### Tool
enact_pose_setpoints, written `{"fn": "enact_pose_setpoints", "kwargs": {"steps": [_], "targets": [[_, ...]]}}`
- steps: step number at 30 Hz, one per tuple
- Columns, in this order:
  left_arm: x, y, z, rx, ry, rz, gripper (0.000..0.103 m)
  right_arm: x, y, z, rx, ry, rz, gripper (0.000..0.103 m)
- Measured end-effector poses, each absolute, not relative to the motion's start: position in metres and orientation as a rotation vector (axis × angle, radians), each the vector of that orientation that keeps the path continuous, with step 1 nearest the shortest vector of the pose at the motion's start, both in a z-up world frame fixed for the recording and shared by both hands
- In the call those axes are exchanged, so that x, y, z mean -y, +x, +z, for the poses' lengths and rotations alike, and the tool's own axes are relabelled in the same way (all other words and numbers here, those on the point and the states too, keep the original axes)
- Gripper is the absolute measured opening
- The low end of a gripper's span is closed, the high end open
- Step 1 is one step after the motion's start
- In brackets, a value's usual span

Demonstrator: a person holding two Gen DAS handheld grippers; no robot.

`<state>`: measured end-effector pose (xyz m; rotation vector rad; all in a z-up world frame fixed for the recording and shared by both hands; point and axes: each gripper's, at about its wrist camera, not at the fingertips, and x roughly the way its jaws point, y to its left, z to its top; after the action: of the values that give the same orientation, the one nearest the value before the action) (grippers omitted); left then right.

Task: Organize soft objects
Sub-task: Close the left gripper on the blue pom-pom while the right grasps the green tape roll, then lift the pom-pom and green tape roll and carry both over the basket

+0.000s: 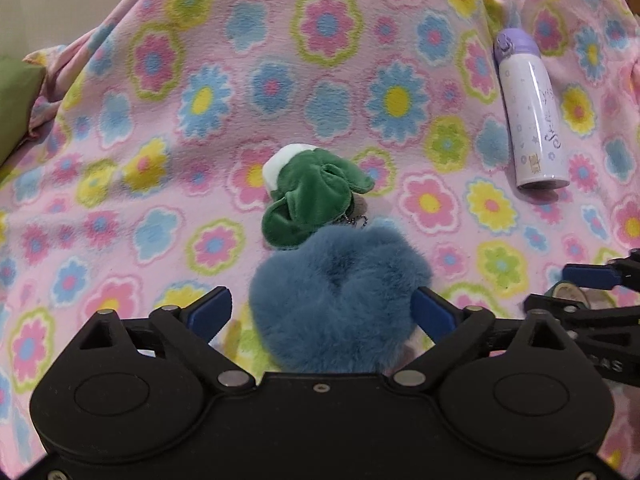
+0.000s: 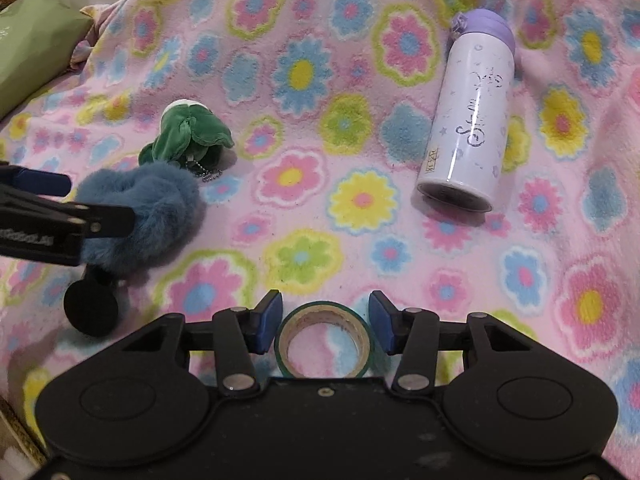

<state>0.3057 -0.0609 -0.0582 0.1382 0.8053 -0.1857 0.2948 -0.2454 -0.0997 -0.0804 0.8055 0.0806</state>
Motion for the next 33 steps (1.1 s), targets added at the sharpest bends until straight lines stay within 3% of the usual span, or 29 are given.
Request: {"fn": "enact_pose_setpoints", "kwargs": {"steps": [1,9,10,11,12,15,21,23,25,33], "targets": [[0.063,0.308,-0.06,-0.808,0.15,-0.186,0.095,0.245,0.292,-0.1,-0.801,-0.084,0.079,0.055],[0.076,0.325,-0.073,-0.83,0.181,-0.182,0.095,0.246,0.273,-0.106,-0.8,-0.083,0.089,0.062],[0.076,0.327,-0.074,-0.835,0.181,-0.184,0.09,0.246,0.271,-0.107,-0.799,-0.08,0.089,0.062],[0.076,0.329,-0.075,-0.84,0.175,-0.188,0.076,0.246,0.27,-0.106,-0.799,-0.077,0.089,0.062],[0.076,0.331,-0.076,-0.847,0.166,-0.188,0.068,0.247,0.27,-0.106,-0.801,-0.073,0.089,0.062],[0.07,0.332,-0.074,-0.842,0.136,-0.184,0.056,0.247,0.267,-0.106,-0.801,-0.069,0.086,0.062],[0.051,0.321,-0.06,-0.808,0.13,-0.145,0.053,0.249,0.265,-0.107,-0.803,-0.053,0.08,0.061],[0.041,0.319,-0.057,-0.803,0.123,-0.125,0.051,0.248,0.264,-0.107,-0.803,-0.046,0.092,0.051],[0.03,0.317,-0.054,-0.798,0.115,-0.107,0.047,0.244,0.264,-0.105,-0.796,-0.058,0.086,0.048],[0.013,0.306,-0.051,-0.781,0.12,-0.074,0.047,0.223,0.283,-0.097,-0.761,-0.073,0.158,0.048]]}}
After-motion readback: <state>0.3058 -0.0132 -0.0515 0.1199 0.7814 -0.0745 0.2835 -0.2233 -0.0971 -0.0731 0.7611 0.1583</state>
